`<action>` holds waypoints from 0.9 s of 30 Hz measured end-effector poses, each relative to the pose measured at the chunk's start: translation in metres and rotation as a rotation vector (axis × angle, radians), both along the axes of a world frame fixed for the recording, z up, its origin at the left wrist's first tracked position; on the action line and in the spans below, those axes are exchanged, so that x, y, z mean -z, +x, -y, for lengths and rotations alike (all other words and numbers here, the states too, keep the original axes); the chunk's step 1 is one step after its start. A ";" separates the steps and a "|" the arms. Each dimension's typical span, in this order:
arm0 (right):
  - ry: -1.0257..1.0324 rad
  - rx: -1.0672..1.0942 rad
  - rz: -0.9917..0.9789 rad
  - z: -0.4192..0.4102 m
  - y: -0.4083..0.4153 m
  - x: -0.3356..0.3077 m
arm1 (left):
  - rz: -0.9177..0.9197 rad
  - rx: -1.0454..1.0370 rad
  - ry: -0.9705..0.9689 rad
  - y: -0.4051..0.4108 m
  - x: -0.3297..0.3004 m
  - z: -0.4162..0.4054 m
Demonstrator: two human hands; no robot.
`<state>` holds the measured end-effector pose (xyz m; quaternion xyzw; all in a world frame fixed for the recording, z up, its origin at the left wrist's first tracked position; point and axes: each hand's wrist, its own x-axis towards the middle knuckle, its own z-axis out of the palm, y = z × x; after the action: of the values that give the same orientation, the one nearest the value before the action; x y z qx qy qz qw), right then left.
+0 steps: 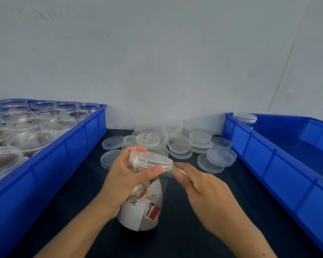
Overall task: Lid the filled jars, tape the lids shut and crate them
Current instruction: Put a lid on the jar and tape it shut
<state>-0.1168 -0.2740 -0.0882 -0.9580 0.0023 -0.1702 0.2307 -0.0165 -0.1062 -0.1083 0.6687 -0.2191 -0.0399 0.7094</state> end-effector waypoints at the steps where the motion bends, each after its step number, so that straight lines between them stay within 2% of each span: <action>1: 0.001 0.001 -0.001 0.001 0.000 0.000 | -0.037 0.046 -0.014 0.000 0.000 0.000; 10: 0.016 -0.003 0.011 0.003 0.005 0.002 | -0.107 0.192 -0.088 0.002 -0.003 -0.004; 16: -0.033 0.031 0.117 -0.005 0.008 0.010 | -0.080 0.223 -0.033 0.002 -0.003 -0.005; 18: -0.044 0.060 0.141 -0.006 0.009 0.012 | 0.001 0.163 0.021 -0.001 0.000 -0.003; 22: -0.075 0.105 0.176 -0.009 0.008 0.013 | 0.242 -0.100 0.176 -0.013 0.006 0.005; 27: -0.145 0.098 0.187 -0.011 0.005 0.012 | 0.287 -0.167 0.413 -0.014 0.007 0.006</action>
<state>-0.1118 -0.2634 -0.0999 -0.9508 0.0154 -0.2698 0.1515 -0.0309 -0.1122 -0.1148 0.8138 -0.2487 0.0701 0.5205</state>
